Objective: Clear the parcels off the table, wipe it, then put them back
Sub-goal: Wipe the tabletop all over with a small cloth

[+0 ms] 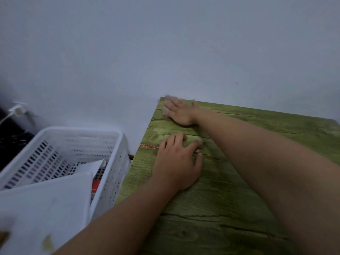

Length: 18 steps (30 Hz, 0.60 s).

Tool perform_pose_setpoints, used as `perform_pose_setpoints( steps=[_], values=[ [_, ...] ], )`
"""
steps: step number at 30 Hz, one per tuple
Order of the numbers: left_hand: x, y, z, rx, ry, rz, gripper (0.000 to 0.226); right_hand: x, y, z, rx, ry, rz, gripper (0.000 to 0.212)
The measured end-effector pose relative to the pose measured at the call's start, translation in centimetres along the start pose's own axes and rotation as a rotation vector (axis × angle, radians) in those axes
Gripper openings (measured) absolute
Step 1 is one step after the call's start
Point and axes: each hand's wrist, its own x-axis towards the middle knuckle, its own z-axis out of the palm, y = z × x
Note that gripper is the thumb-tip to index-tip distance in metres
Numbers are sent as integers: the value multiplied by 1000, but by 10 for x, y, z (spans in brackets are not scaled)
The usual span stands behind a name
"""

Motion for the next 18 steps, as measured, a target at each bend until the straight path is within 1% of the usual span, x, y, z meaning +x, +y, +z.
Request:
perform_pose_setpoints(
  steps=[2,5,6,9,10,13,14,16,17,18],
  values=[
    [-1,0,2,5,8,4,42,8,-8,-1,13,26,58,62],
    [-2,-2,3,10,25,9,41,13,-24,2,-41,5,-88,62],
    [-1,-3,3,14,26,12,41,16,-23,-1,-51,-3,-99,62],
    [0,-3,3,4,19,7,40,21,-20,-4,-13,7,4,65],
    [-1,-4,4,2,17,5,39,18,-24,0,-3,10,3,65],
    [-1,-3,4,5,18,3,39,7,-26,10,-18,-23,-127,64],
    [0,-2,4,0,22,-2,40,7,-17,8,-13,-13,-116,64],
    [0,-1,3,-8,31,-17,39,5,-1,1,17,32,14,64],
    [-1,-1,4,-9,30,-17,40,3,1,1,25,40,49,63],
    [-2,-2,4,-7,29,-16,40,0,-2,4,10,32,12,62]
  ],
)
